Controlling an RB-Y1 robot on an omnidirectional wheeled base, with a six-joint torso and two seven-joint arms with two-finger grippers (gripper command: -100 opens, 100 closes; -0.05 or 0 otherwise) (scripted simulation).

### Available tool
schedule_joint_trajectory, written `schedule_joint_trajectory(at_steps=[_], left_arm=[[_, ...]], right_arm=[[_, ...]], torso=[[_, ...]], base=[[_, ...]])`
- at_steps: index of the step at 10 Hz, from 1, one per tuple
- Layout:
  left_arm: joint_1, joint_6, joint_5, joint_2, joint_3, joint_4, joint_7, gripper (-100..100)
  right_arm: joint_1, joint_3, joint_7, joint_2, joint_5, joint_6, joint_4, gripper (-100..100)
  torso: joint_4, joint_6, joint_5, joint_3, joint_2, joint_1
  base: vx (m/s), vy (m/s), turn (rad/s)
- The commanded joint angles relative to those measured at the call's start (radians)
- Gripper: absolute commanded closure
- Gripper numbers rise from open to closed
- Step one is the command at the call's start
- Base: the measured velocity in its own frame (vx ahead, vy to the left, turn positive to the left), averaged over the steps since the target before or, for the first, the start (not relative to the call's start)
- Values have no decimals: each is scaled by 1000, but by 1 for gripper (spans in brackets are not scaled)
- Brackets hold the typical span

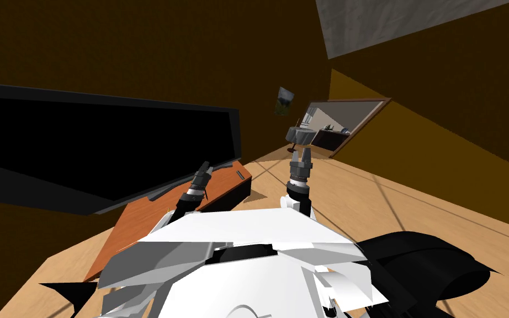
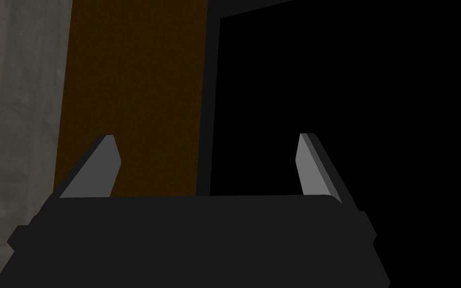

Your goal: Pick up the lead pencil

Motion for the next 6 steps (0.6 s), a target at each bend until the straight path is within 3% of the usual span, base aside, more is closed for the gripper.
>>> schedule_joint_trajectory(at_steps=[1, 2, 3, 4, 5, 6], left_arm=[[2, -2, -8, 24, -8, 30, 18, -100], [6, -11, -22, 59, -22, 74, 44, -100], [6, -11, -22, 59, -22, 74, 44, -100], [10, -19, -36, 95, -38, 107, 71, -100], [10, -19, -36, 95, -38, 122, 71, -100], [14, -26, -50, 131, -56, 173, 100, -100]], right_arm=[[0, 0, 0, 0, 0, 0, 0, 0], [0, 0, 0, 0, 0, 0, 0, 0], [0, 0, 0, 0, 0, 0, 0, 0], [0, 0, 0, 0, 0, 0, 0, 0], [0, 0, 0, 0, 0, 0, 0, 0], [0, 0, 0, 0, 0, 0, 0, 0]], torso=[[0, 0, 0, 0, 0, 0], [0, 0, 0, 0, 0, 0], [0, 0, 0, 0, 0, 0], [0, 0, 0, 0, 0, 0], [0, 0, 0, 0, 0, 0], [0, 0, 0, 0, 0, 0]], base=[[19, -3, -39], [23, -4, -65], [17, -3, -45], [20, -4, -108], [18, 0, -46], [26, 0, -104]])
